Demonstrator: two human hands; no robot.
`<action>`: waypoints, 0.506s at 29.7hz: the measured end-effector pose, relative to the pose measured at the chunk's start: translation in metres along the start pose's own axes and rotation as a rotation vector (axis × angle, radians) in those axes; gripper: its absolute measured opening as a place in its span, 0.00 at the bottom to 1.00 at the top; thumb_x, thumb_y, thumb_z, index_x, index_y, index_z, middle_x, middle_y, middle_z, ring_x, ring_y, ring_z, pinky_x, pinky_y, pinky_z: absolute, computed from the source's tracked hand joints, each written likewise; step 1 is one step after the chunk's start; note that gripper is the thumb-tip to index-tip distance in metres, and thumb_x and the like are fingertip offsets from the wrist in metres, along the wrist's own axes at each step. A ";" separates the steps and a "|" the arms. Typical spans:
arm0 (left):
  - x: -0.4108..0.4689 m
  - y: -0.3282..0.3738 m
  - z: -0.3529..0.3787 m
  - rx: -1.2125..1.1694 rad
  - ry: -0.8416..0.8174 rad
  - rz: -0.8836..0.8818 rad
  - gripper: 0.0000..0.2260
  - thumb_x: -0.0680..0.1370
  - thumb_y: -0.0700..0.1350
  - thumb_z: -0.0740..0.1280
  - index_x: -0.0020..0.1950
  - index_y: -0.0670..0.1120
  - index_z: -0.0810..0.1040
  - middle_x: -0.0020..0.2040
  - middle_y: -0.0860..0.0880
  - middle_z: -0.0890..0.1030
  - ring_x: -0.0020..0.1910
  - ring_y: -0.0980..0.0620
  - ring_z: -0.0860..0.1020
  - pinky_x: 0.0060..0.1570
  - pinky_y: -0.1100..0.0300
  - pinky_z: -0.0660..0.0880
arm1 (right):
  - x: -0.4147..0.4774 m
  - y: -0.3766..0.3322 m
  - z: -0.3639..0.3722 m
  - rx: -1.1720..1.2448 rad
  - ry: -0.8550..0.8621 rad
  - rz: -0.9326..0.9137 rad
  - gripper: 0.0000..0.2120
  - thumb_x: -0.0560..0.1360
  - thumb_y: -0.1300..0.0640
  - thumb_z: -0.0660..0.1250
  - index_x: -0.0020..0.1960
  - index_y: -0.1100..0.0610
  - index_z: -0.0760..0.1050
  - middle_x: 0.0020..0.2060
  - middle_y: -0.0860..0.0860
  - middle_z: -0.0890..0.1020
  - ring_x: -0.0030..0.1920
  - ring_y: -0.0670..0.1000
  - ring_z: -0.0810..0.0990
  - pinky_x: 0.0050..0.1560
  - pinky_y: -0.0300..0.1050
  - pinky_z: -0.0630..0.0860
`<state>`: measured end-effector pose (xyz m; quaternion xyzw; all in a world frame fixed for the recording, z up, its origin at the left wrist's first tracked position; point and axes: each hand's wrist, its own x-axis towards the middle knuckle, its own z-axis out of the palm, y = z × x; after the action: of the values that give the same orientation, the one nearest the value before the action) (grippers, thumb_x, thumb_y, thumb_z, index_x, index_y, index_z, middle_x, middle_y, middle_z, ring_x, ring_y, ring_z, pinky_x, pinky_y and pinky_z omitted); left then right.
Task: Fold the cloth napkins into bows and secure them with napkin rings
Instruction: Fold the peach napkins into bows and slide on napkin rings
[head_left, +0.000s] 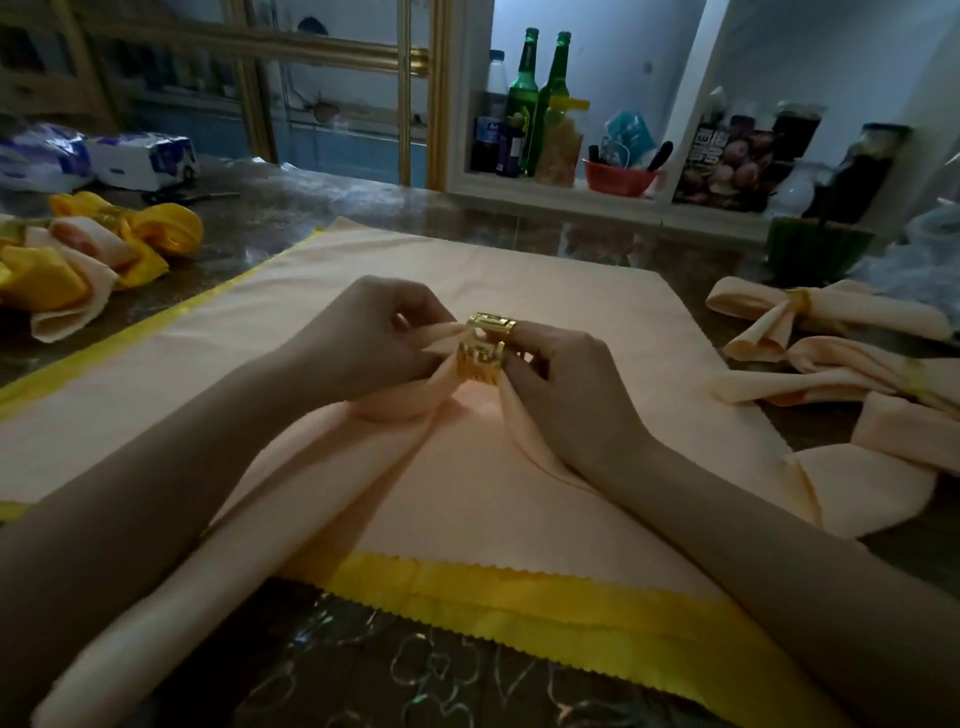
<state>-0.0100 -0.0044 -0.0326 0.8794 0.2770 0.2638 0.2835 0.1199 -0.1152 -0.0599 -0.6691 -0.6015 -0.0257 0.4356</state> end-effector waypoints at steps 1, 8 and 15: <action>-0.001 -0.001 0.001 0.014 -0.008 0.020 0.06 0.71 0.42 0.73 0.43 0.52 0.80 0.40 0.58 0.79 0.41 0.61 0.77 0.36 0.76 0.71 | -0.001 -0.001 0.000 -0.006 -0.025 -0.005 0.15 0.76 0.63 0.64 0.62 0.54 0.78 0.53 0.48 0.82 0.35 0.27 0.72 0.42 0.21 0.65; -0.009 0.010 0.013 0.000 0.092 0.125 0.11 0.69 0.38 0.71 0.49 0.49 0.77 0.37 0.56 0.79 0.38 0.60 0.77 0.39 0.71 0.71 | 0.007 -0.005 -0.030 -0.166 -0.290 -0.032 0.12 0.77 0.59 0.63 0.58 0.55 0.80 0.39 0.40 0.76 0.36 0.31 0.73 0.39 0.26 0.68; -0.010 0.022 0.011 0.061 -0.179 0.140 0.18 0.73 0.44 0.68 0.63 0.50 0.75 0.58 0.55 0.71 0.56 0.58 0.73 0.49 0.75 0.68 | -0.001 0.003 -0.021 -0.170 -0.185 -0.038 0.08 0.74 0.63 0.64 0.42 0.62 0.82 0.32 0.53 0.81 0.32 0.50 0.74 0.34 0.37 0.68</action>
<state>-0.0028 -0.0304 -0.0295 0.9249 0.1961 0.1947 0.2612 0.1326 -0.1282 -0.0490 -0.6917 -0.6474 -0.0229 0.3192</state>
